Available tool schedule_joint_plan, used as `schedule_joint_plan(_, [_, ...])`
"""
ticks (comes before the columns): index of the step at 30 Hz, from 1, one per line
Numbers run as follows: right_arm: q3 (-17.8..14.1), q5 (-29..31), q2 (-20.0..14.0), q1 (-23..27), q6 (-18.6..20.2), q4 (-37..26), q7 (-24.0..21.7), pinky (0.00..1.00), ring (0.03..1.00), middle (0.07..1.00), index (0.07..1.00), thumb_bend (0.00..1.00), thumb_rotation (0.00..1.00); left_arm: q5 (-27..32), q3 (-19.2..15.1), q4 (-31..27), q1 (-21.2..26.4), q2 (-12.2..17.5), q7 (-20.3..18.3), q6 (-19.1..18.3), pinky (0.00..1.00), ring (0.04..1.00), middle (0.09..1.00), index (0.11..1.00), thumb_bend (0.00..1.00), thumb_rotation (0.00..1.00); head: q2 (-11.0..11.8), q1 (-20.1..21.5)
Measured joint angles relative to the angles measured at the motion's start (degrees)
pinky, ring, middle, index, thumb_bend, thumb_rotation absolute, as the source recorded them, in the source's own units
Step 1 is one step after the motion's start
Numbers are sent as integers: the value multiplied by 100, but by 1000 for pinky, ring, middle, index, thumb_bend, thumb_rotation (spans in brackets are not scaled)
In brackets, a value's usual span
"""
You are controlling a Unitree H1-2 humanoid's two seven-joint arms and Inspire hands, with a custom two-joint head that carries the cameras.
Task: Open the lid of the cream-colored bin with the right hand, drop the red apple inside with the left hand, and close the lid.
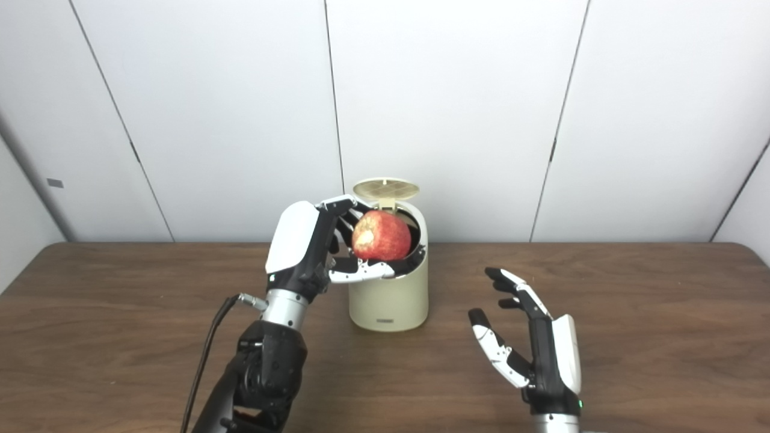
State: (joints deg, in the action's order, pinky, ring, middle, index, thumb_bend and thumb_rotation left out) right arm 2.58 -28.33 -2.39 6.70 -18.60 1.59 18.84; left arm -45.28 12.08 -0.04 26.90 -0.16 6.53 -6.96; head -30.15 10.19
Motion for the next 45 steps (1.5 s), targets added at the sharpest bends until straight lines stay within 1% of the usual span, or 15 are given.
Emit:
schedule_joint_plan(3, [12, -3, 0, 0, 0, -1, 1, 639, 754, 780, 763, 196, 581, -98, 42, 198, 130, 41, 88, -22, 214, 364, 466, 505, 499, 0, 0, 0])
schedule_joint_plan(6, [19, -4, 0, 2, 0, 2, 8, 636, 750, 776, 760, 199, 577, -188, 68, 461, 284, 55, 263, -80, 197, 348, 455, 508, 497, 0, 0, 0])
schedule_joint_plan(10, [25, -3, 0, 4, 0, 9, 18, 633, 747, 774, 758, 205, 596, -325, 132, 769, 430, 69, 440, -176, 160, 326, 439, 531, 491, 0, 17, -9])
schedule_joint_plan(13, [35, -3, 1, 6, 0, 8, 21, 632, 747, 776, 760, 206, 594, -325, 150, 854, 473, 64, 439, -355, 158, 326, 437, 532, 490, 0, 18, 18])
schedule_joint_plan(18, [47, -5, 1, 5, 2, 1, 20, 630, 747, 778, 759, 205, 594, -333, 236, 945, 584, 90, 438, -488, 155, 324, 435, 531, 490, 0, 26, 26])
schedule_joint_plan(24, [59, -11, 1, 6, -1, 12, 32, 632, 748, 777, 761, 214, 615, -323, 260, 1056, 650, 99, 499, -524, 179, 330, 444, 536, 491, 0, 18, 53])
schedule_joint_plan(27, [59, -1, 3, 6, 2, 3, 34, 634, 752, 781, 765, 215, 627, -290, 259, 1139, 676, 101, 598, -519, 226, 352, 456, 540, 495, 0, 9, 62])
schedule_joint_plan(30, [59, 0, 6, 5, 3, 1, 34, 631, 750, 780, 763, 214, 623, -166, 248, 1132, 676, 102, 592, -529, 285, 386, 471, 520, 502, 0, 9, 70])
schedule_joint_plan(31, [59, -1, 6, 5, 3, 2, 34, 630, 748, 778, 761, 216, 620, -137, 250, 1117, 676, 108, 559, -538, 310, 411, 491, 523, 746, 64, 9, 70])
schedule_joint_plan(32, [59, -3, 5, 6, 2, 5, 34, 628, 746, 776, 759, 217, 619, -103, 254, 1066, 676, 126, 477, -555, 329, 431, 510, 531, 897, 122, 9, 70])
schedule_joint_plan(33, [59, -6, 4, 7, 1, 9, 38, 627, 746, 775, 759, 218, 619, -73, 272, 997, 676, 168, 369, -560, 335, 438, 516, 533, 948, 142, 9, 70])
schedule_joint_plan(34, [59, -5, 4, 7, 1, 10, 42, 627, 746, 774, 758, 220, 619, -60, 288, 967, 676, 195, 328, -559, 359, 463, 536, 554, 975, 204, 9, 70])
schedule_joint_plan(36, [58, 1, 5, 7, 2, 10, 43, 628, 746, 774, 759, 221, 622, 11, 312, 945, 677, 252, 211, -548, 388, 492, 559, 580, 996, 265, 9, 70])
schedule_joint_plan(41, [61, 3, 4, 8, 1, 16, 43, 628, 743, 770, 755, 215, 595, 185, 333, 849, 675, 279, 95, -537, 408, 525, 615, 642, 1000, 306, 9, 70])
schedule_joint_plan(45, [61, 13, 4, 8, 1, 16, 43, 628, 742, 770, 755, 218, 587, 290, 349, 821, 675, 320, 1, -536, 410, 534, 633, 671, 1000, 321, 9, 70])
